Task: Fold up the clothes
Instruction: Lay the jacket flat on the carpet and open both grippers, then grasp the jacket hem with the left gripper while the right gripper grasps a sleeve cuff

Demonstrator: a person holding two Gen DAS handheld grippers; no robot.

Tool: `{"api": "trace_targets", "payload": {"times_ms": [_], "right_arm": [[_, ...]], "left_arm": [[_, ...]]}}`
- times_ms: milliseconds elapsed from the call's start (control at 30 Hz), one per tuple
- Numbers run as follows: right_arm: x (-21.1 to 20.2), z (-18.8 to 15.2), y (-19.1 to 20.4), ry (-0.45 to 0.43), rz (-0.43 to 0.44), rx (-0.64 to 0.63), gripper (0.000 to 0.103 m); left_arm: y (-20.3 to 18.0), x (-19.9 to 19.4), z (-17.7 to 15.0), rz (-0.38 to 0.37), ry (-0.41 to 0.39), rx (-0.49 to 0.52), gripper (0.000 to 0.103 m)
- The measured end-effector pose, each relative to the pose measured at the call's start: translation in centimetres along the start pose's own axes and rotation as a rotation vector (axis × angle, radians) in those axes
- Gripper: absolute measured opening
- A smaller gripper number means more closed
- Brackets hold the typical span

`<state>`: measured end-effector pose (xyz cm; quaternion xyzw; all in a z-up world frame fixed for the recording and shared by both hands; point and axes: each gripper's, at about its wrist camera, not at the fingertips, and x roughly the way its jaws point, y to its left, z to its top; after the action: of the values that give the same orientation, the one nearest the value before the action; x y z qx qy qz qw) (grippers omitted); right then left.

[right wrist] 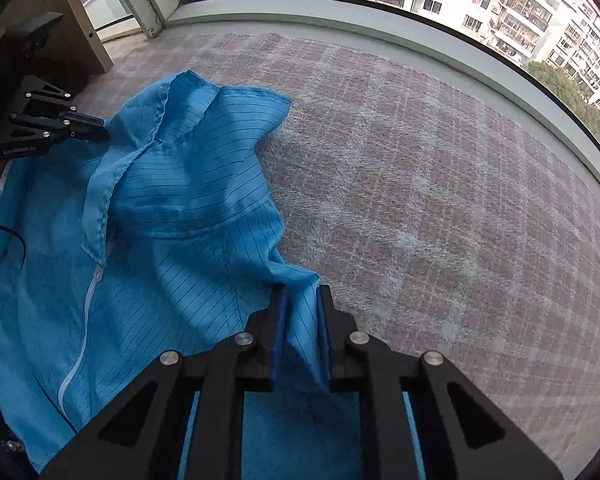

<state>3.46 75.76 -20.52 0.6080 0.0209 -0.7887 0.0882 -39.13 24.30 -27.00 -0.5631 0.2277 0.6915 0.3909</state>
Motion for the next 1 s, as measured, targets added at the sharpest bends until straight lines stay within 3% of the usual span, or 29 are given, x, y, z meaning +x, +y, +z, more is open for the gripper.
{"api": "trace_targets", "payload": {"times_ms": [233, 333, 400, 500, 600, 667, 833, 1000], "right_arm": [[-2.4, 2.1, -1.8, -0.14, -0.093, 0.064, 0.006], [-1.5, 4.2, -2.5, -0.164, -0.145, 0.077, 0.006], [-2.7, 3.0, -2.4, -0.185, -0.136, 0.095, 0.016], [-5.2, 0.5, -2.2, -0.218, -0.103, 0.13, 0.018], [-7.7, -2.0, -2.0, -0.25, -0.071, 0.164, 0.019], [-9.4, -3.6, -1.9, -0.272, -0.049, 0.187, 0.022], [-13.1, -8.4, -1.2, -0.31, -0.005, 0.247, 0.024], [-13.0, -17.7, 1.8, -0.241, -0.034, 0.329, 0.029]], "left_arm": [[-1.6, -2.9, 0.4, 0.059, -0.107, 0.022, 0.0], [-0.7, -2.9, 1.6, 0.143, -0.139, 0.016, 0.0], [0.4, -1.9, 2.6, 0.184, -0.122, 0.001, 0.001], [1.7, 0.0, 3.3, 0.19, -0.07, -0.061, 0.009], [1.4, -3.1, 2.1, 0.216, -0.157, -0.06, 0.01], [1.0, -6.4, 0.1, 0.229, -0.207, -0.048, 0.022], [-0.5, -15.3, -9.5, 0.23, -0.279, -0.057, 0.022], [-5.2, -19.2, -23.4, 0.23, -0.218, -0.133, 0.024]]}}
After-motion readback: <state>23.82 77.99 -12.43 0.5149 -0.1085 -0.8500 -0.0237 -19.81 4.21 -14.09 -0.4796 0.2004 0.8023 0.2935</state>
